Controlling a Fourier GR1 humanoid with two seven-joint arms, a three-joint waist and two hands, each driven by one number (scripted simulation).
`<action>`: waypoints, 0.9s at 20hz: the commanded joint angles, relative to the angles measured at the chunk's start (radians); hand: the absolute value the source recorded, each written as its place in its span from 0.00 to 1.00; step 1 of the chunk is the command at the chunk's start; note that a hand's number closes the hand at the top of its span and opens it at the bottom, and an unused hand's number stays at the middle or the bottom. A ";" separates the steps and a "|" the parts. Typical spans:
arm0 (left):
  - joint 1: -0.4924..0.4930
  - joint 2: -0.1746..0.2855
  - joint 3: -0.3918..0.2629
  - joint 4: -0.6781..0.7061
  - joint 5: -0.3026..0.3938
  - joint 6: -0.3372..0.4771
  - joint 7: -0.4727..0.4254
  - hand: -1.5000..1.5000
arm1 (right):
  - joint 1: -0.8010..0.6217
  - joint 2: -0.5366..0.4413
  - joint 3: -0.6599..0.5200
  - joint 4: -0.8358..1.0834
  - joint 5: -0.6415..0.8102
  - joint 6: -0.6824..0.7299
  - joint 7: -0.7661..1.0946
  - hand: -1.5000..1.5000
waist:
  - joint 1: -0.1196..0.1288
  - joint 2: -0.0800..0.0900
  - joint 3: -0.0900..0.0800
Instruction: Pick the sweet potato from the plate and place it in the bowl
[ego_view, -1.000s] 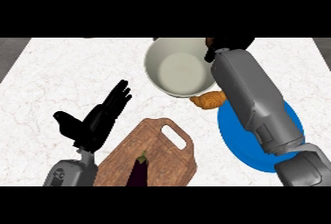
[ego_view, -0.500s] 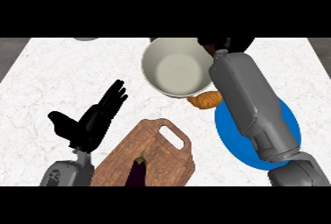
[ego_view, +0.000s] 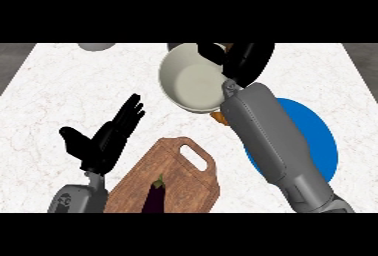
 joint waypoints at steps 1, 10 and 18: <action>0.010 0.015 0.028 0.012 0.017 -0.010 -0.009 0.50 | 0.100 0.009 0.193 -0.178 0.056 -0.117 0.140 0.00 | -0.013 -0.012 -0.002; 0.030 0.011 0.024 0.006 0.021 -0.016 -0.016 0.50 | 0.329 0.009 0.513 -0.436 0.287 -0.057 0.314 1.00 | -0.027 -0.027 -0.003; 0.037 -0.004 0.006 -0.003 0.007 -0.004 -0.018 0.50 | 0.596 0.009 0.731 -0.547 0.364 -0.057 0.395 1.00 | -0.018 -0.021 0.000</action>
